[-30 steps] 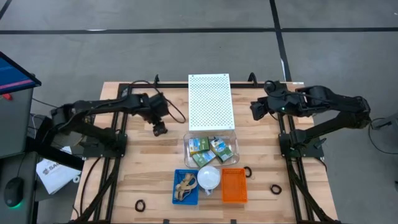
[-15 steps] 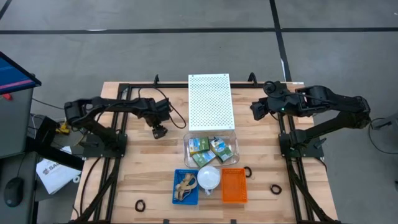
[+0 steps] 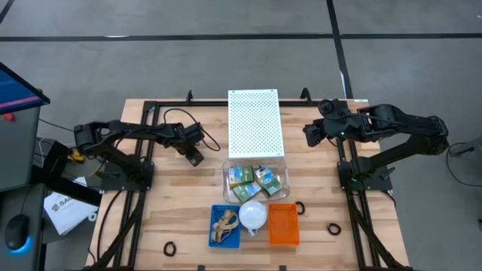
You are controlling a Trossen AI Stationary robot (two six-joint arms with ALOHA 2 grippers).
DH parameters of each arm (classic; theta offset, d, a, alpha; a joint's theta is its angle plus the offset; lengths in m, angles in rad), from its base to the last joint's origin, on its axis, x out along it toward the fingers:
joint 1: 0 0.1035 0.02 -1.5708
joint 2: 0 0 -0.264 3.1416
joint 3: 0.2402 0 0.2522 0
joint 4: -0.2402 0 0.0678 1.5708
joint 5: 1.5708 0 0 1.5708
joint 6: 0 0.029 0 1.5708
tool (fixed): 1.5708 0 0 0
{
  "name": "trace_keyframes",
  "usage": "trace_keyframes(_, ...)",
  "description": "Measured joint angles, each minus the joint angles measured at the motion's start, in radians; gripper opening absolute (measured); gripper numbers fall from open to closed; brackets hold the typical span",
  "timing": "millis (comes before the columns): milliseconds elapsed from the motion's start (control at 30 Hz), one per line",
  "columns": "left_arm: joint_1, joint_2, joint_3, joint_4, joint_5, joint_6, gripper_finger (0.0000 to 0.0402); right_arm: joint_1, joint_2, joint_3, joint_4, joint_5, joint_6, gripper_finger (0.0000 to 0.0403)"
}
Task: Pick & Place Office Desk Supplies
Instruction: Put the black spring keychain into the orange bin
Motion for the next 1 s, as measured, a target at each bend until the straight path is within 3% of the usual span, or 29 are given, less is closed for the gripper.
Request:
trace_keyframes(100,0.001,-0.022,-0.009,0.006,0.001,-0.067,0.0019,0.003,0.000,0.000,0.000,0.002,0.001,0.0177)
trace_keyframes(233,0.002,-0.120,-0.020,-0.004,0.013,-0.128,0.0011,0.003,0.000,0.000,0.000,0.004,0.012,0.0177)
trace_keyframes(400,-0.023,-0.327,-0.015,0.063,0.035,-0.185,0.0006,0.003,0.000,0.000,0.006,0.004,0.013,0.0177)
trace_keyframes(500,-0.071,-0.452,-0.015,0.208,0.035,-0.255,0.0002,0.003,0.000,0.000,0.045,0.004,0.005,0.0177)
trace_keyframes(633,-0.157,-0.542,-0.014,0.472,-0.041,-0.293,0.0002,0.003,0.000,0.000,0.153,0.000,-0.058,0.0177)
trace_keyframes(800,-0.258,-0.513,0.027,0.666,-0.208,-0.348,0.0001,0.016,0.000,0.000,0.337,-0.064,-0.186,0.0177)
trace_keyframes(1000,-0.325,-0.330,0.201,0.762,-0.264,-0.292,0.0001,0.016,0.013,0.001,0.527,-0.184,-0.343,0.0177)
